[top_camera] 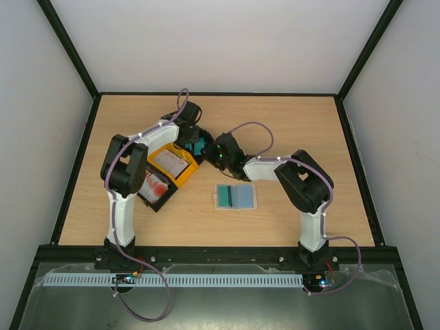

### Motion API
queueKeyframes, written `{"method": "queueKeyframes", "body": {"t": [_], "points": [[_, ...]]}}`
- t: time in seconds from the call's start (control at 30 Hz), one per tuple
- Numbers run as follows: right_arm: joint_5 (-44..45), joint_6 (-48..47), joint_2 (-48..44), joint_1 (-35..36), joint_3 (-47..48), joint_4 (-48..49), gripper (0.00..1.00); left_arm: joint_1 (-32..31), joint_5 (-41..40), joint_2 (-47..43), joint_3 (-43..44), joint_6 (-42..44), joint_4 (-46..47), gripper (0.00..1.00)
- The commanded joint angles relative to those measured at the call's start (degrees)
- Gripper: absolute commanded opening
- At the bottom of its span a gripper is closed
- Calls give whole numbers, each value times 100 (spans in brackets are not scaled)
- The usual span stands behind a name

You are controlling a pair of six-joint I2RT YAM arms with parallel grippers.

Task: Put the credit cards into the card holder
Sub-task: Pick up the credit card from the storage box.

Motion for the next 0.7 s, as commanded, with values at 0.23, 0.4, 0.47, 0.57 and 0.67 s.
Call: {"method": "queueKeyframes", "body": {"t": [0.23, 0.4, 0.47, 0.57, 0.67], "points": [[189, -3, 422, -39, 639, -427, 28, -3, 99, 153, -64, 54, -44, 21], [23, -12, 551, -52, 755, -402, 21, -3, 108, 151, -117, 36, -14, 21], [-39, 34, 590, -50, 767, -369, 20, -3, 116, 143, -127, 31, -10, 20], [-51, 96, 601, -53, 743, -325, 19, -3, 134, 142, -151, 28, 3, 20], [73, 104, 596, -48, 776, -491, 19, -3, 136, 140, -178, 27, 5, 18]]}}
